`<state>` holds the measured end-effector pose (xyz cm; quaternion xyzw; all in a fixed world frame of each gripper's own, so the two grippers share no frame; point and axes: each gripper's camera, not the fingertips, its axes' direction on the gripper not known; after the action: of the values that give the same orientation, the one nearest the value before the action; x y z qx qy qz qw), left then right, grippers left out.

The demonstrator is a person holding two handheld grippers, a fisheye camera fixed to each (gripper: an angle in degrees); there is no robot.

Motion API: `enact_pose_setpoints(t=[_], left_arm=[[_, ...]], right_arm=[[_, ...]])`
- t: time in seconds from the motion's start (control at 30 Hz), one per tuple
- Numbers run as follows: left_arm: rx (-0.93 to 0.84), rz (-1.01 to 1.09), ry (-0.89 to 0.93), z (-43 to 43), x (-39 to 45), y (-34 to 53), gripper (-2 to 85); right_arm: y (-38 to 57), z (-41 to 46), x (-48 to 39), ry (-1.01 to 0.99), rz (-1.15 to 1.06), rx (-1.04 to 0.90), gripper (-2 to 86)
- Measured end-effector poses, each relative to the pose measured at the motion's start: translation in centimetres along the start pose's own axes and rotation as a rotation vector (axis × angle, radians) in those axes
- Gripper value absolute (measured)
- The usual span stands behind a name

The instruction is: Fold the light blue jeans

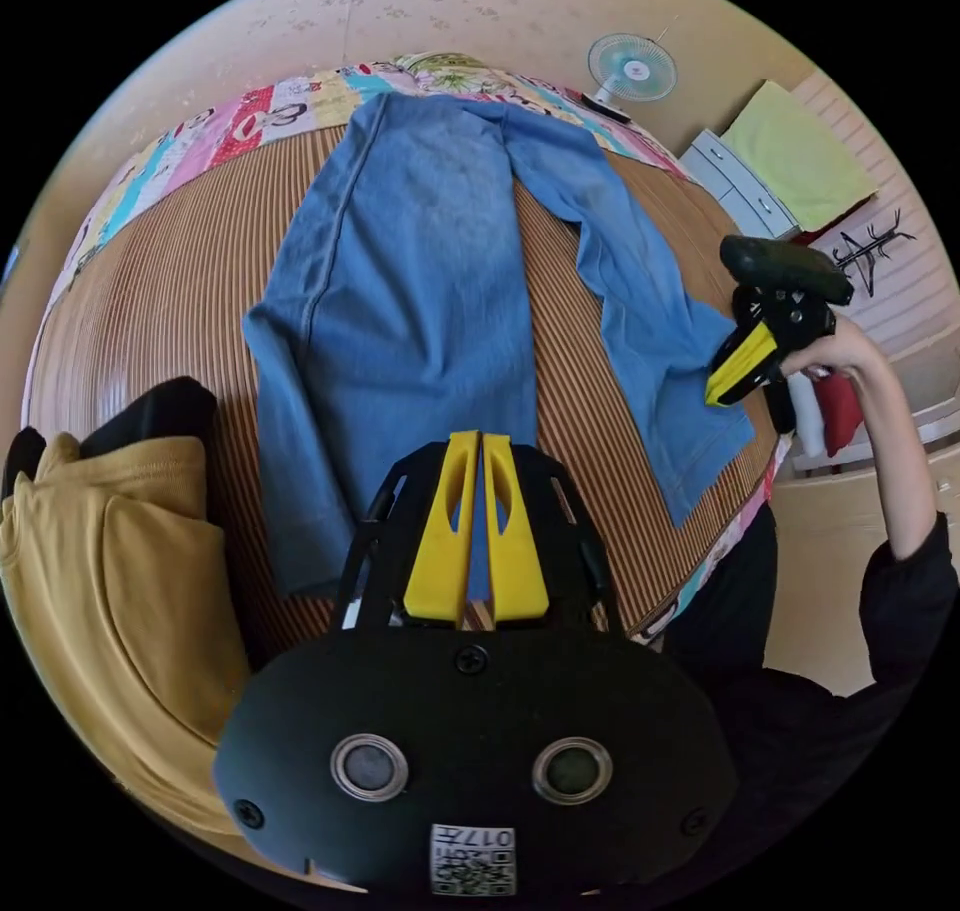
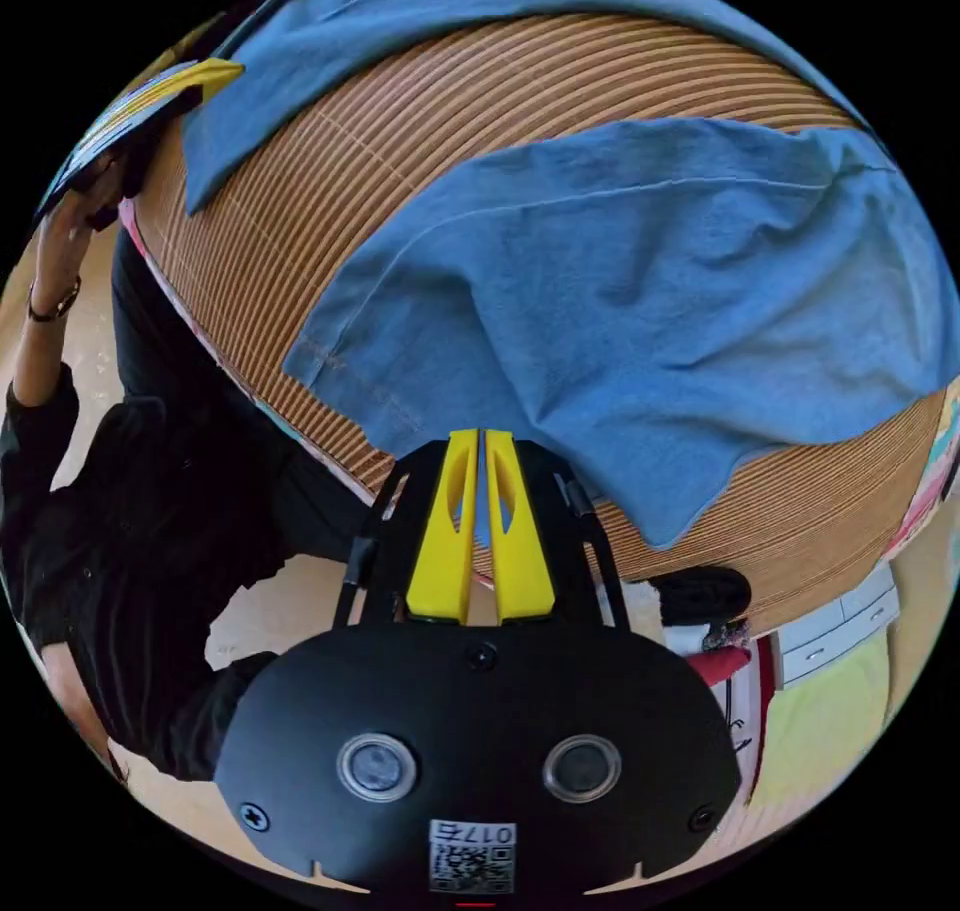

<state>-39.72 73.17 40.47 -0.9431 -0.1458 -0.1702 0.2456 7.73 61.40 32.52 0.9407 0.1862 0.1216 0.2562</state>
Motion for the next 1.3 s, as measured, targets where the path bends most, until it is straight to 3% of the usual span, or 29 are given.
enact_pose_setpoints(t=[0.1,0.27,0.4,0.5,0.57,0.73,0.83,0.93,1.13,1.3], left_arm=[[0.061,-0.013,0.096,-0.4,0.8,3.8,-1.0],[0.045,-0.029,-0.029,-0.9,1.7,6.8,-0.6],[0.107,-0.055,-0.146,-2.8,1.1,6.4,2.0],[-0.003,-0.086,-0.189,-0.2,-0.2,5.6,6.1],[0.088,-0.135,-0.180,0.1,-0.2,7.3,5.8],[0.058,-0.161,0.077,0.3,3.2,13.1,1.2],[0.029,-0.037,0.257,1.8,8.3,19.1,1.0],[0.097,-0.050,0.209,0.3,10.5,24.9,1.7],[0.265,-0.227,0.166,-5.1,6.1,30.1,4.9],[0.202,-0.156,0.224,-4.7,5.1,29.2,6.4]], right_arm=[[-0.2,0.2,-0.7,-0.019,0.082,-0.061,1.1],[1.3,0.9,-1.4,-0.051,0.168,-0.011,1.2],[6.1,2.8,-1.7,-0.147,0.268,0.215,1.3],[10.8,5.3,-2.7,-0.222,0.409,0.434,1.2],[13.8,7.3,-4.4,-0.236,0.483,0.590,1.2],[20.8,14.0,-12.2,-0.230,0.612,0.786,1.1],[23.2,16.7,-16.0,-0.252,0.629,0.823,1.0],[26.0,20.0,-20.7,-0.303,0.591,0.871,0.6],[27.9,23.6,-25.7,-0.396,0.482,0.935,0.5],[27.1,25.3,-27.8,-0.455,0.432,0.902,0.5]])
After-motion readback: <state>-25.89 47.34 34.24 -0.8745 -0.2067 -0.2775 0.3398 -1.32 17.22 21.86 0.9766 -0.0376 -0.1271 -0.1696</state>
